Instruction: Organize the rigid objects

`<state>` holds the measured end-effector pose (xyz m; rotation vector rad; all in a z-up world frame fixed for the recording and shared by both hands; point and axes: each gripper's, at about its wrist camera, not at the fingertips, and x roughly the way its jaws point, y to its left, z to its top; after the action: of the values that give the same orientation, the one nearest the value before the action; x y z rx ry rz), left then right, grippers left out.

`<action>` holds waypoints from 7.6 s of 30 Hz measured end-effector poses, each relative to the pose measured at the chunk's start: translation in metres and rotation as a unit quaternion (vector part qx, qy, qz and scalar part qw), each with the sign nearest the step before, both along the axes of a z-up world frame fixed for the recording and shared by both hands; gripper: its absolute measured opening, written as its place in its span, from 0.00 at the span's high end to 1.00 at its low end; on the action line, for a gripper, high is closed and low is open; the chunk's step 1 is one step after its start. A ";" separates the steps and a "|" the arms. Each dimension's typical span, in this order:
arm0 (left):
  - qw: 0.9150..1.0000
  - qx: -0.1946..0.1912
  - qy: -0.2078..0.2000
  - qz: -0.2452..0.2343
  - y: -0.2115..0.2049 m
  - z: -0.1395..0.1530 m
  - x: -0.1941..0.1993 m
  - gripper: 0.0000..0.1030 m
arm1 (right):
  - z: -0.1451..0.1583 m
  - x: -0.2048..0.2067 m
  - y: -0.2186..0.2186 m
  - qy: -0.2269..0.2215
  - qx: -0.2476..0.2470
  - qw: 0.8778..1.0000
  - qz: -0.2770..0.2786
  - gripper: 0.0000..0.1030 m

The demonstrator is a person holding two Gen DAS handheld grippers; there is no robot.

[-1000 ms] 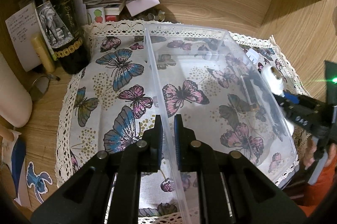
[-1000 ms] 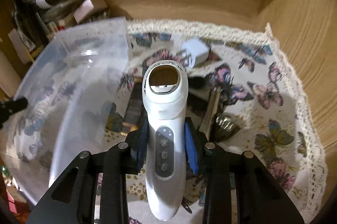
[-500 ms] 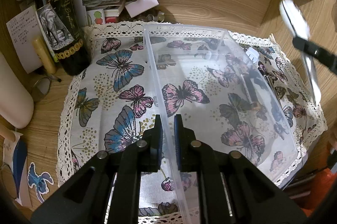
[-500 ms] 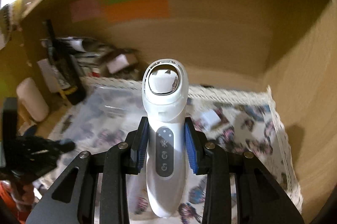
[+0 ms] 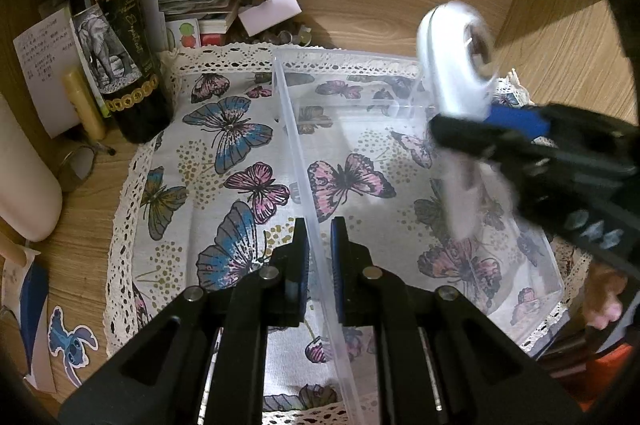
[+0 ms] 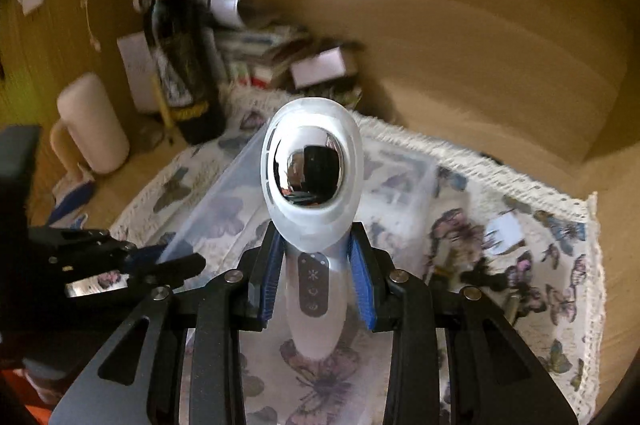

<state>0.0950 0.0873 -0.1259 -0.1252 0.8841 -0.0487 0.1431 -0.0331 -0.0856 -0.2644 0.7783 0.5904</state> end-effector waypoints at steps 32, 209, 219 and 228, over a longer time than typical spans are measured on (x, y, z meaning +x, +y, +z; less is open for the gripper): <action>1.000 0.006 -0.001 -0.009 0.001 0.000 0.002 0.89 | 0.019 0.005 -0.039 -0.027 -0.014 0.999 -0.036 0.68; 1.000 0.009 0.007 -0.004 0.000 -0.002 0.004 0.89 | -0.002 -0.009 -0.032 -0.013 0.015 1.000 -0.004 0.85; 1.000 0.006 0.007 -0.003 0.000 -0.001 0.004 0.89 | -0.026 -0.010 -0.005 0.024 -0.034 0.998 0.048 0.85; 1.000 0.007 0.007 -0.003 0.000 -0.001 0.004 0.89 | -0.031 -0.014 0.004 0.037 -0.042 0.996 0.074 0.85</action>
<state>0.0994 0.0869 -0.1273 -0.1099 0.8986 -0.0464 0.1289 -0.0290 -0.1165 -0.3816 0.8610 0.7108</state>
